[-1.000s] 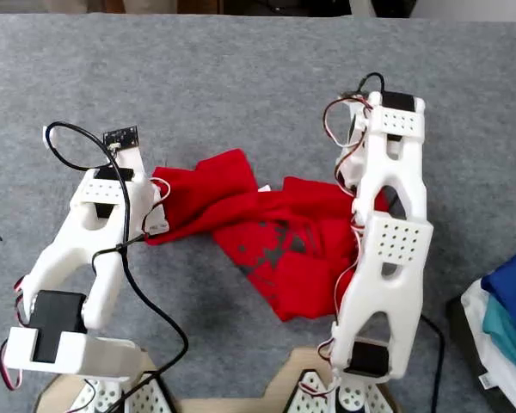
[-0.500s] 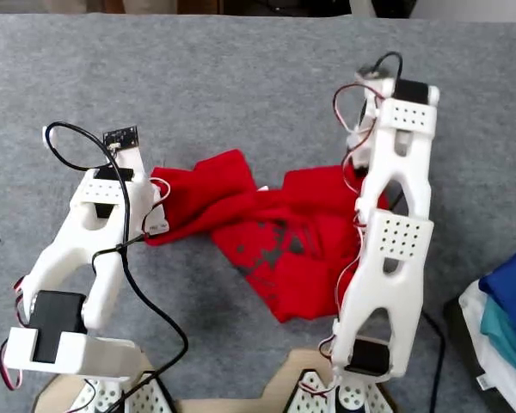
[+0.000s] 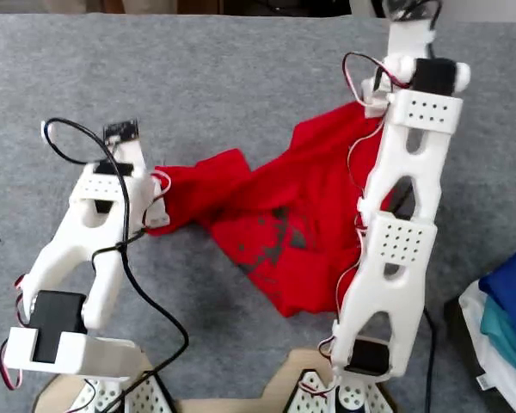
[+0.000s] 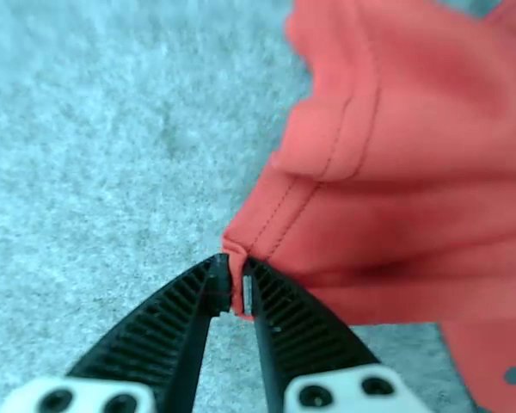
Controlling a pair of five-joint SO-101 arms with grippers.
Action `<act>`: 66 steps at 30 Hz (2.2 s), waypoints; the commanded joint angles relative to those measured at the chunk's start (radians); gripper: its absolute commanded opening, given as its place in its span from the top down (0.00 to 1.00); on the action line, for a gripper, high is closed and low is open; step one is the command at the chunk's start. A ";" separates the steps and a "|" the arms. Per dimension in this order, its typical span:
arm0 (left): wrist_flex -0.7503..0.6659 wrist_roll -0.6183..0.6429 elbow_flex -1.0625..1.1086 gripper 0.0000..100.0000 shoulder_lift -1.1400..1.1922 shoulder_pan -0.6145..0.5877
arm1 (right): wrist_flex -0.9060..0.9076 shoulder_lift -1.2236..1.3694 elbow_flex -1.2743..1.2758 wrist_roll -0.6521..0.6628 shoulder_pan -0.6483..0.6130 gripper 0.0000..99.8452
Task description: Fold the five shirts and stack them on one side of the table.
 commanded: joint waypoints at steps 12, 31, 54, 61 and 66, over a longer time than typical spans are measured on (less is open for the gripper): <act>0.318 0.054 -1.112 0.98 -0.044 -0.037 | -0.025 -0.564 -0.130 -0.061 0.021 0.99; 0.681 0.086 -1.838 0.98 -0.377 -0.245 | -0.169 -1.167 -0.116 -0.044 0.035 1.00; 0.315 0.003 -0.416 0.98 -1.001 -0.244 | -0.176 -1.161 0.111 0.054 -0.004 1.00; -0.282 0.003 0.115 0.98 -0.993 -0.242 | -0.308 -0.938 0.383 0.051 -0.094 1.00; -0.723 -0.066 0.376 0.98 -0.895 -0.245 | -0.555 -0.710 0.547 0.051 -0.093 1.00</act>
